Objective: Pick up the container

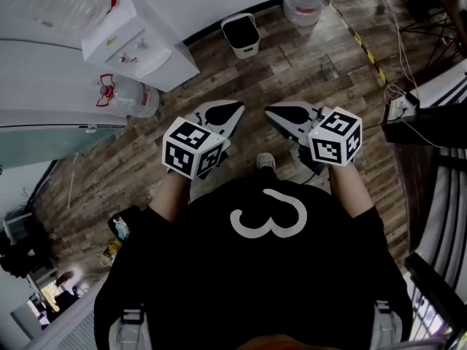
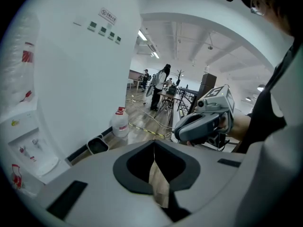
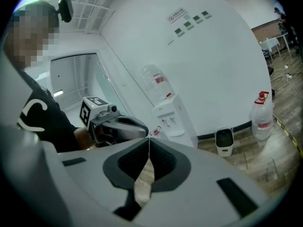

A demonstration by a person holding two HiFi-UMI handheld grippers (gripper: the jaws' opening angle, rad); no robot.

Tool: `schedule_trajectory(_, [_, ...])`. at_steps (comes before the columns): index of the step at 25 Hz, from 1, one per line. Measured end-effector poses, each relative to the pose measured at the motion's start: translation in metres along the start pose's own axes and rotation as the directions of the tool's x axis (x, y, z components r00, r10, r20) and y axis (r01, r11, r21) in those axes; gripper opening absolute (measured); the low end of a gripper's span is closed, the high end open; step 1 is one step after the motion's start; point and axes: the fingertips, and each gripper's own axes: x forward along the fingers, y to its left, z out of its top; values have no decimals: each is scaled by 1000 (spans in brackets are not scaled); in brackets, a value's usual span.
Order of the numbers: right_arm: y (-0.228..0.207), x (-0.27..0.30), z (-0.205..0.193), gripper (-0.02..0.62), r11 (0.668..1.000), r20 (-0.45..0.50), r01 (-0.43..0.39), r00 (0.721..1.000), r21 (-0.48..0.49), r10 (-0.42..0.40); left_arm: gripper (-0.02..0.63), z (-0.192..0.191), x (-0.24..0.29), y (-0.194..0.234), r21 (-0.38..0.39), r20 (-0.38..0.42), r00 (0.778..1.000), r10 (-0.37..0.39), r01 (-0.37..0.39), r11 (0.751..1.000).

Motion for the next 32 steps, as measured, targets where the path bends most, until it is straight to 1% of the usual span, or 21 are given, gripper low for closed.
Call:
schedule_trajectory(3, [-28, 3, 18, 25, 1000, 0, 9, 1000, -7, -9, 17, 16, 20, 17, 2, 2, 1000, 7, -7, 1000])
schedule_trajectory(6, [-46, 9, 35, 26, 999, 0, 14, 1000, -29, -14, 17, 26, 33, 32, 0, 0, 1000, 8, -8, 1000])
schedule_trajectory(10, [-67, 20, 44, 26, 999, -18, 22, 1000, -33, -22, 17, 33, 45, 53, -11, -7, 1000, 0, 0, 1000])
schedule_trajectory(14, [-92, 36, 51, 26, 999, -29, 48, 998, -21, -48, 17, 35, 57, 82, -27, -16, 1000, -15, 15, 1000])
schedule_trajectory(18, [-124, 55, 69, 26, 997, -43, 71, 997, -11, -71, 17, 50, 77, 116, -32, -16, 999, -38, 37, 999])
schedule_trajectory(21, [-157, 75, 89, 26, 996, -65, 93, 993, -15, -94, 17, 68, 97, 153, -33, -19, 999, -50, 49, 998])
schedule_trajectory(24, [-196, 100, 110, 26, 994, -90, 107, 990, -9, -107, 17, 82, 119, 196, -52, -28, 998, -57, 56, 997])
schedule_trajectory(32, [-289, 178, 148, 25, 992, -156, 125, 980, 19, -121, 18, 93, 171, 313, -89, -80, 995, -64, 57, 994])
